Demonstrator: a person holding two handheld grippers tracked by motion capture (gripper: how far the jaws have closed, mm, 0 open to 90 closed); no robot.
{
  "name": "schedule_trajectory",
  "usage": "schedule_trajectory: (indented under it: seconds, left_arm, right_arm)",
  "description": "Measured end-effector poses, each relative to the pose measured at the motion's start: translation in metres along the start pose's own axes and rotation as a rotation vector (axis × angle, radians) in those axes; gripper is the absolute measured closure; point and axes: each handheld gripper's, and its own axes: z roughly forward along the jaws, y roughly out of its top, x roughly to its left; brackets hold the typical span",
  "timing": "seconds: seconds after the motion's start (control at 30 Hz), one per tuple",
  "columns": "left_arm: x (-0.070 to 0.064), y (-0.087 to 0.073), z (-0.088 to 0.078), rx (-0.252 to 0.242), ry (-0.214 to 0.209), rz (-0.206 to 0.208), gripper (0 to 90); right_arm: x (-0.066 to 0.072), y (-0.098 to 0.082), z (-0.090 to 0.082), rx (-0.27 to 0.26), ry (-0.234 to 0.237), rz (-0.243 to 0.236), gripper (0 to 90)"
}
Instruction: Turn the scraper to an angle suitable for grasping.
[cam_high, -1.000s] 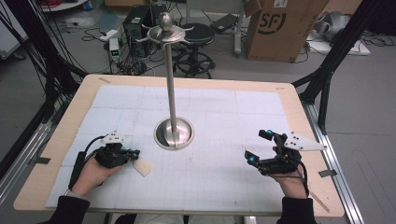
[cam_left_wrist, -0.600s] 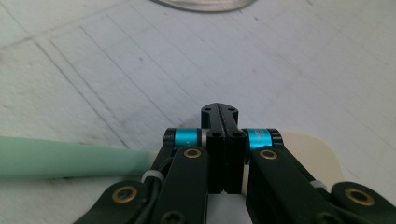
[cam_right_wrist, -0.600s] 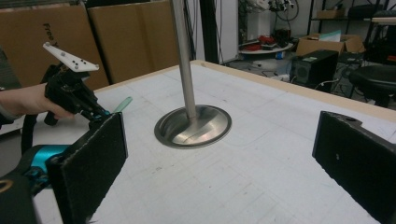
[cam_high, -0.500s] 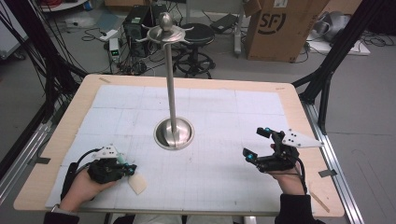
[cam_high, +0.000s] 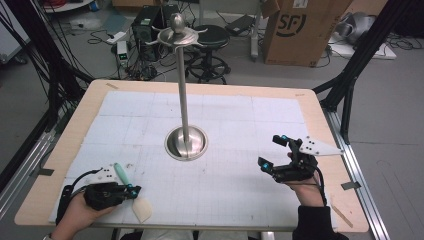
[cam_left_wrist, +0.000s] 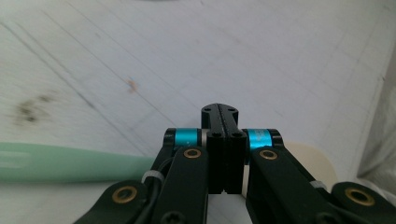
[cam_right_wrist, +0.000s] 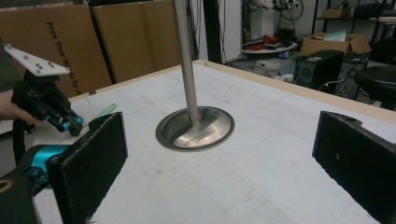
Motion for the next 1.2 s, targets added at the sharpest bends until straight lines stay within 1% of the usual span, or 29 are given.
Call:
schedule_trajectory:
  seconds: [0.07,0.1,0.17,0.2,0.33,0.4,0.43,0.47,0.53,0.6,0.67,0.73,0.8,0.9,0.93,1.0,1.07,1.2]
  left_arm:
    - [0.006,-0.001,-0.005,-0.013,0.047,-0.018,89.9]
    - [0.01,-0.003,-0.007,-0.014,0.078,-0.03,89.9]
    - [0.021,-0.007,-0.011,-0.022,0.14,-0.078,89.9]
    - [0.027,-0.009,-0.014,-0.026,0.163,-0.104,89.9]
    - [0.046,-0.019,-0.025,-0.04,0.234,-0.202,89.8]
    - [0.052,-0.023,-0.026,-0.032,0.266,-0.226,89.8]
    - [0.053,-0.023,-0.026,-0.039,0.259,-0.24,89.8]
    - [0.054,-0.023,-0.026,-0.04,0.261,-0.24,89.8]
    - [0.053,-0.021,-0.023,-0.036,0.269,-0.227,89.8]
    - [0.051,-0.019,-0.019,-0.037,0.261,-0.224,89.8]
    - [0.05,-0.016,-0.015,-0.033,0.258,-0.216,89.8]
    - [0.047,-0.012,-0.009,-0.029,0.239,-0.209,89.8]
    - [0.044,-0.007,-0.002,-0.026,0.215,-0.196,89.8]
    - [0.04,0.002,0.011,-0.01,0.154,-0.182,89.7]
    - [0.038,0.004,0.015,-0.008,0.14,-0.178,89.8]
    - [0.034,0.011,0.023,0.007,0.126,-0.169,89.7]
    - [0.028,0.015,0.031,0.015,0.113,-0.152,89.7]
    - [0.017,0.023,0.045,0.022,0.089,-0.119,89.8]
  right_arm:
    - [0.0,0.0,0.0,0.002,-0.004,-0.004,2.1]
    - [0.0,0.0,0.0,0.004,-0.004,0.002,2.1]
    - [-0.001,0.0,-0.001,0.001,-0.008,0.003,2.1]
    - [-0.002,0.0,-0.001,0.003,-0.009,0.003,2.1]
    - [-0.001,0.0,-0.001,0.004,-0.009,-0.001,2.1]
    - [-0.001,0.0,0.0,0.003,-0.007,-0.001,2.1]
    - [-0.001,0.0,0.0,0.005,-0.008,-0.002,2.1]
    - [-0.001,0.0,0.0,0.011,-0.007,0.001,2.1]
    - [0.0,-0.001,0.002,0.013,-0.005,-0.004,2.1]
    - [0.0,-0.001,0.002,0.015,-0.003,-0.008,2.1]
    - [0.001,-0.001,0.003,0.02,-0.004,-0.002,2.1]
    - [0.0,-0.001,0.003,0.018,-0.002,-0.009,2.1]
    - [0.0,-0.001,0.003,0.018,-0.004,-0.006,2.1]
    - [0.0,-0.001,0.002,0.016,-0.009,-0.003,2.1]
    - [0.0,-0.001,0.001,0.013,-0.009,-0.003,2.1]
    - [-0.001,-0.001,0.0,0.011,-0.01,-0.004,2.1]
    - [0.0,-0.001,0.0,0.012,-0.01,-0.002,2.1]
    - [-0.001,-0.002,0.0,0.012,-0.012,-0.001,2.1]
